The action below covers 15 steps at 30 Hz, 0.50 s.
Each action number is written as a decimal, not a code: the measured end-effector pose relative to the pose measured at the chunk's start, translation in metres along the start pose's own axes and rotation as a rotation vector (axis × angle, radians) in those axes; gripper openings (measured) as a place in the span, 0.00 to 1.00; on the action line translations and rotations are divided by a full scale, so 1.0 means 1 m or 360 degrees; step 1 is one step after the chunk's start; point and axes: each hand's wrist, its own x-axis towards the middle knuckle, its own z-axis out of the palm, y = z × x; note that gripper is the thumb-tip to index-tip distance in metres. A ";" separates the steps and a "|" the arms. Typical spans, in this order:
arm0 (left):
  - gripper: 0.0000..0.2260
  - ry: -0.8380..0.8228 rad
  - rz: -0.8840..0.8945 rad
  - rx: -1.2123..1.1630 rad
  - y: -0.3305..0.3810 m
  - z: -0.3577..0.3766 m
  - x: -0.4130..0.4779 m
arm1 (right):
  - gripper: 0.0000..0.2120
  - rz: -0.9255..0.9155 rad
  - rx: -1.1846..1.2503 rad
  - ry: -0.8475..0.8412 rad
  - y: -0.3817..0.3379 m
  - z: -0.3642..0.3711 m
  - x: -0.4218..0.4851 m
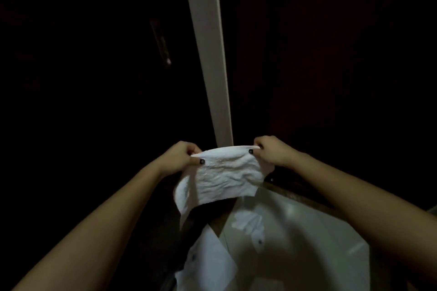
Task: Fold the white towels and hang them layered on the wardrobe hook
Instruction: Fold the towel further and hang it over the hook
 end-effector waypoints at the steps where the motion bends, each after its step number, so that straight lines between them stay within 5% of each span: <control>1: 0.04 0.0039 0.0001 0.0015 0.018 -0.025 -0.019 | 0.09 -0.0069 -0.0047 0.0023 -0.022 -0.025 -0.010; 10: 0.11 0.0609 0.0017 0.0578 0.153 -0.189 -0.187 | 0.18 -0.0403 0.0111 0.0212 -0.175 -0.195 -0.100; 15: 0.15 0.0964 -0.0198 0.0843 0.174 -0.209 -0.287 | 0.06 -0.0552 0.0460 0.0283 -0.219 -0.210 -0.143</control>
